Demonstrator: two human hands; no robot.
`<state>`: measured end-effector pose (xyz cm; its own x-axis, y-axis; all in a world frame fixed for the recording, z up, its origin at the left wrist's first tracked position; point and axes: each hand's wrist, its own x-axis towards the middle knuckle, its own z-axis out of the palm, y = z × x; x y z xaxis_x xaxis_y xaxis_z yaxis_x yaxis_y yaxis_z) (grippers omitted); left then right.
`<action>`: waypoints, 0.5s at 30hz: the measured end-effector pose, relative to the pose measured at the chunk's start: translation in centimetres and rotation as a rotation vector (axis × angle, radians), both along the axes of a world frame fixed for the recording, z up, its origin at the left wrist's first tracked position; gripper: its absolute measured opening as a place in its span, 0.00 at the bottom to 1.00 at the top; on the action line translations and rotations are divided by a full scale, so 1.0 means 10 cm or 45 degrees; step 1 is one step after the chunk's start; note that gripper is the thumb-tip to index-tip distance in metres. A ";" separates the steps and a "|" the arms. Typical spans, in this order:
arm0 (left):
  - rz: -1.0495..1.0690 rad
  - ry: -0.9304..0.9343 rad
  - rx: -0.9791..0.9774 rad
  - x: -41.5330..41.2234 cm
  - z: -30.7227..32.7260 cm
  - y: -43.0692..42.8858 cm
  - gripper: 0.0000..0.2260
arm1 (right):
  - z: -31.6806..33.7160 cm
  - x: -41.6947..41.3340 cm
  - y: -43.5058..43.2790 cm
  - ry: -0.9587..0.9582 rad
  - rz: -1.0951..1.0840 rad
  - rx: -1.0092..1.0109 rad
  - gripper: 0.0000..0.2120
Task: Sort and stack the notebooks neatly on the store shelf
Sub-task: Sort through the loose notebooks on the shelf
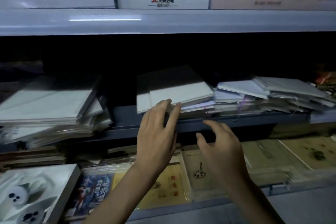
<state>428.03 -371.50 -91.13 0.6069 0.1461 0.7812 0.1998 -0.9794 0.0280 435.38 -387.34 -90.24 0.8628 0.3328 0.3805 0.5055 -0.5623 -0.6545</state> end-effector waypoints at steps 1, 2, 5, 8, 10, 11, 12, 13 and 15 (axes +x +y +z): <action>0.000 -0.014 0.015 0.07 0.00 -0.02 0.27 | 0.00 0.01 -0.01 0.016 -0.008 0.006 0.20; 0.010 -0.018 0.019 0.13 0.00 -0.04 0.30 | 0.00 0.01 -0.02 0.020 -0.017 0.011 0.20; 0.111 0.005 -0.003 0.30 -0.03 -0.10 0.40 | 0.02 0.04 -0.04 0.001 -0.046 0.041 0.18; 0.195 -0.021 -0.024 0.41 -0.11 -0.19 0.38 | 0.02 0.06 -0.06 -0.025 -0.068 0.041 0.17; 0.238 -0.073 -0.028 0.46 -0.10 -0.20 0.36 | 0.02 0.05 -0.08 -0.029 -0.072 0.042 0.16; 0.242 -0.108 -0.026 0.47 -0.08 -0.19 0.35 | 0.01 0.04 -0.10 -0.033 -0.069 0.048 0.15; 0.225 -0.147 -0.023 0.49 -0.06 -0.17 0.34 | 0.01 0.04 -0.11 -0.039 -0.065 0.057 0.15; 0.191 -0.184 -0.027 0.49 -0.05 -0.14 0.32 | 0.00 0.04 -0.13 -0.043 -0.060 0.065 0.15; 0.123 -0.248 -0.079 0.49 -0.02 -0.11 0.30 | 0.01 0.05 -0.16 -0.035 -0.060 0.070 0.15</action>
